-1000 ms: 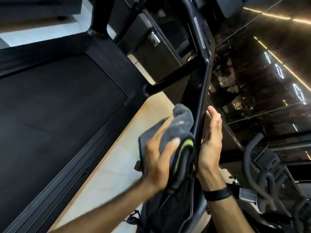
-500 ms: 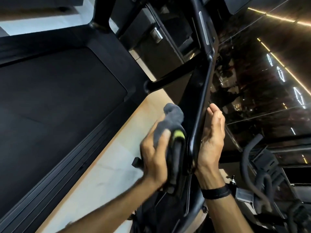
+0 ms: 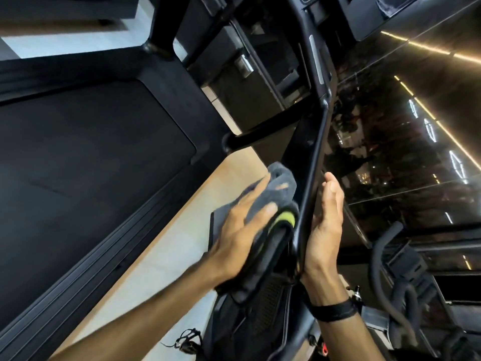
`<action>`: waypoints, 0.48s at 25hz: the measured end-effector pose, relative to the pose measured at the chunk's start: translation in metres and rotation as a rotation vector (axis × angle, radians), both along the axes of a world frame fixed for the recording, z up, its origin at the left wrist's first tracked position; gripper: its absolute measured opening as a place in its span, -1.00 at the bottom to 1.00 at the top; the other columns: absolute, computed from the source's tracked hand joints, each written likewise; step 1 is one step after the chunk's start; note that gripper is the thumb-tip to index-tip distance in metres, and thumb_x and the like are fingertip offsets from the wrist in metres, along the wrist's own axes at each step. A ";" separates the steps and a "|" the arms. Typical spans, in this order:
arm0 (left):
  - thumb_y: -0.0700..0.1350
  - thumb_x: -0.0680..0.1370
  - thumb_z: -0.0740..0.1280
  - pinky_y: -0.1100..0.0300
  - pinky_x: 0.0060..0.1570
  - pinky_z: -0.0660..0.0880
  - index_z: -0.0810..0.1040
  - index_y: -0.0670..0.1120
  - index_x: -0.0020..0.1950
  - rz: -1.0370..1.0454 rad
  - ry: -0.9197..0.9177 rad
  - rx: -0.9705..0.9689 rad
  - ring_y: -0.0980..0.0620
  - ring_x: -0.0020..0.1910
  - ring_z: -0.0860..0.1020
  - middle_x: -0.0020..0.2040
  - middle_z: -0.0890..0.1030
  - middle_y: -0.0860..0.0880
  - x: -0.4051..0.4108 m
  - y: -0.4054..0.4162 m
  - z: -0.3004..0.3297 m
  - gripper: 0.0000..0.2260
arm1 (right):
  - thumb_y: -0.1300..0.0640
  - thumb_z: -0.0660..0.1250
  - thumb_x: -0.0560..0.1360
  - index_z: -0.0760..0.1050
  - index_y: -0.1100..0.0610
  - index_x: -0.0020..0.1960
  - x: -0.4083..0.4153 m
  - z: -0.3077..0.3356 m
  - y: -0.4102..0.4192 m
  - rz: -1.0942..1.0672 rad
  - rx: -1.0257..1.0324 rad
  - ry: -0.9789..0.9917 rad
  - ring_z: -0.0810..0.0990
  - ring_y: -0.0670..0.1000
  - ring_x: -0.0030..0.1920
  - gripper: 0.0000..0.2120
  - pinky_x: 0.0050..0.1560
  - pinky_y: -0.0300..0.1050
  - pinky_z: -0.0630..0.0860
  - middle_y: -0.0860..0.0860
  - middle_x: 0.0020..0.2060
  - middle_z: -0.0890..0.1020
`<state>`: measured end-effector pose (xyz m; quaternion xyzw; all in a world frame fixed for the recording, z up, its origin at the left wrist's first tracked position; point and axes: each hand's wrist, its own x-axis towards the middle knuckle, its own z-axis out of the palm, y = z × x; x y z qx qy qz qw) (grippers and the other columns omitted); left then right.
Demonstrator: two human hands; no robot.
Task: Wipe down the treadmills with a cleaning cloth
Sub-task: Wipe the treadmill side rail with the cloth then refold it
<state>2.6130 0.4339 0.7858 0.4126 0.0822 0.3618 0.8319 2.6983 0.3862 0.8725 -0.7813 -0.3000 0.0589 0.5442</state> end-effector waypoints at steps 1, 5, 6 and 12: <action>0.08 0.62 0.21 -0.03 0.50 0.25 0.44 -0.01 0.48 0.040 -0.062 0.003 -0.06 0.53 0.31 0.48 0.44 -0.07 -0.009 -0.012 -0.005 -0.56 | -0.24 0.18 0.55 0.34 0.00 0.50 0.002 -0.001 0.000 0.009 -0.013 -0.001 0.42 -0.09 0.44 -0.41 0.50 0.00 0.31 -0.03 0.42 0.47; -0.04 0.67 0.23 0.08 0.55 0.14 0.40 -0.15 0.50 -0.010 0.002 0.089 0.09 0.56 0.24 0.53 0.38 -0.05 0.015 0.014 0.001 -0.59 | -0.35 0.24 0.45 0.28 -0.03 0.54 0.008 -0.003 0.000 0.049 -0.082 0.039 0.39 -0.11 0.46 -0.25 0.43 -0.13 0.37 -0.07 0.47 0.43; -0.07 0.67 0.24 0.05 0.55 0.16 0.38 -0.20 0.50 -0.044 0.085 0.104 0.03 0.55 0.27 0.52 0.38 -0.12 0.031 0.034 0.006 -0.58 | -0.38 0.25 0.42 0.24 -0.03 0.57 0.008 -0.002 0.002 0.054 -0.130 0.040 0.35 -0.14 0.49 -0.19 0.47 -0.11 0.31 -0.10 0.50 0.38; -0.12 0.68 0.22 0.18 0.48 0.27 0.47 0.00 0.42 -0.069 -0.047 0.179 0.11 0.48 0.37 0.44 0.49 0.01 0.017 0.035 0.023 -0.70 | -0.61 0.15 0.27 0.06 -0.04 0.64 0.020 0.002 0.013 0.017 -0.278 0.136 0.03 -0.10 0.61 0.10 0.61 0.08 0.01 -0.12 0.62 0.08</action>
